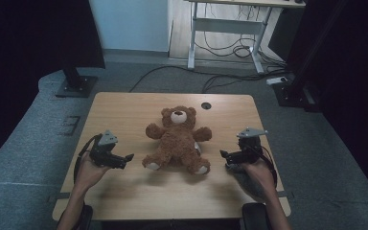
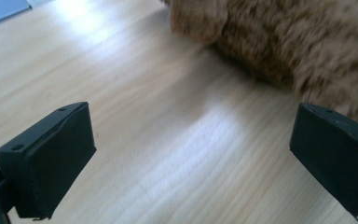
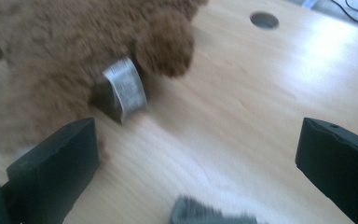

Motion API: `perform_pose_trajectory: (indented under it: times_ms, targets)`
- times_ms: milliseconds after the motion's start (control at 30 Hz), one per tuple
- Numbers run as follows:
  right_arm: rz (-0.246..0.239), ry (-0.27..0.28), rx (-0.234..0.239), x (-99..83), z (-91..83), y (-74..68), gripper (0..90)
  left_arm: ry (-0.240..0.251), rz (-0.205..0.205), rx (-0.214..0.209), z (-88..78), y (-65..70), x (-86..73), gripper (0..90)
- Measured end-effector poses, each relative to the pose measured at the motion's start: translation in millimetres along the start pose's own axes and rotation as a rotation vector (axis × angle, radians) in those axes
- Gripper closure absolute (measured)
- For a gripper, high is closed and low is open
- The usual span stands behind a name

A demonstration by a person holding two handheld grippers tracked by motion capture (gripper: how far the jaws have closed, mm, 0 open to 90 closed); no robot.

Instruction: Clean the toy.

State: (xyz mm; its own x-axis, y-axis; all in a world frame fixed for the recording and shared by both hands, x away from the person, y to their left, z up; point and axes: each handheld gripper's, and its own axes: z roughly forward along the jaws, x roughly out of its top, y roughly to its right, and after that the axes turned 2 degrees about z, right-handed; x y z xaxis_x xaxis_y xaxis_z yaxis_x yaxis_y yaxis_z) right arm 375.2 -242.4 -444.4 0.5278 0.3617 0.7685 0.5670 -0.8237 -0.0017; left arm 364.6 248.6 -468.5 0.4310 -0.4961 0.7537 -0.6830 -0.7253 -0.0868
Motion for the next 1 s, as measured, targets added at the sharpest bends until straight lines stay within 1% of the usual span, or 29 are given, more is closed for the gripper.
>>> perform_pose_trajectory:
  times_ms: [133,200,267,367,433,533,600,667,733,767,833,1000]
  targets:
    - [0.038,0.001,-0.005,-21.3,-2.4,4.5,0.0,-0.004,-0.034,-0.018,5.2,1.4,-14.9,0.0]
    - [0.055,-0.009,-0.017,-34.3,-0.9,7.0,0.0,-0.013,-0.041,-0.016,10.2,3.2,-23.1,0.0]
    - [0.068,-0.015,-0.025,-44.2,1.6,9.3,0.0,-0.02,-0.053,-0.024,15.2,4.8,-29.5,0.0]
    - [0.089,-0.031,-0.04,-60.3,7.7,12.6,0.0,-0.033,-0.06,-0.036,22.6,7.5,-37.8,0.0]
    - [0.108,-0.043,-0.039,-71.4,13.3,14.4,0.0,-0.045,-0.056,-0.037,27.9,9.7,-42.0,0.0]
    - [0.128,-0.058,-0.035,-83.6,22.3,15.3,0.0,-0.068,-0.053,-0.049,36.6,11.8,-47.8,0.0]
    - [0.126,-0.081,-0.046,-91.8,30.5,15.5,0.0,-0.085,-0.053,-0.056,42.1,13.4,-51.5,0.0]
    - [0.114,-0.094,-0.056,-96.7,36.1,15.1,0.0,-0.103,-0.055,-0.067,47.2,14.7,-54.6,0.0]
    - [0.084,-0.117,-0.077,-102.4,42.8,14.3,0.0,-0.119,-0.048,-0.064,50.8,16.1,-56.4,0.0]
    - [0.072,-0.107,-0.083,-104.1,44.1,13.7,0.0,-0.124,-0.049,-0.067,52.4,17.0,-57.2,0.0]
    - [0.072,-0.104,-0.082,-104.6,44.0,14.0,0.0,-0.136,-0.037,-0.066,53.9,19.0,-57.4,0.0]
    - [0.075,-0.094,-0.083,-106.0,43.9,13.8,0.0,-0.136,-0.043,-0.061,54.1,19.3,-57.4,0.0]
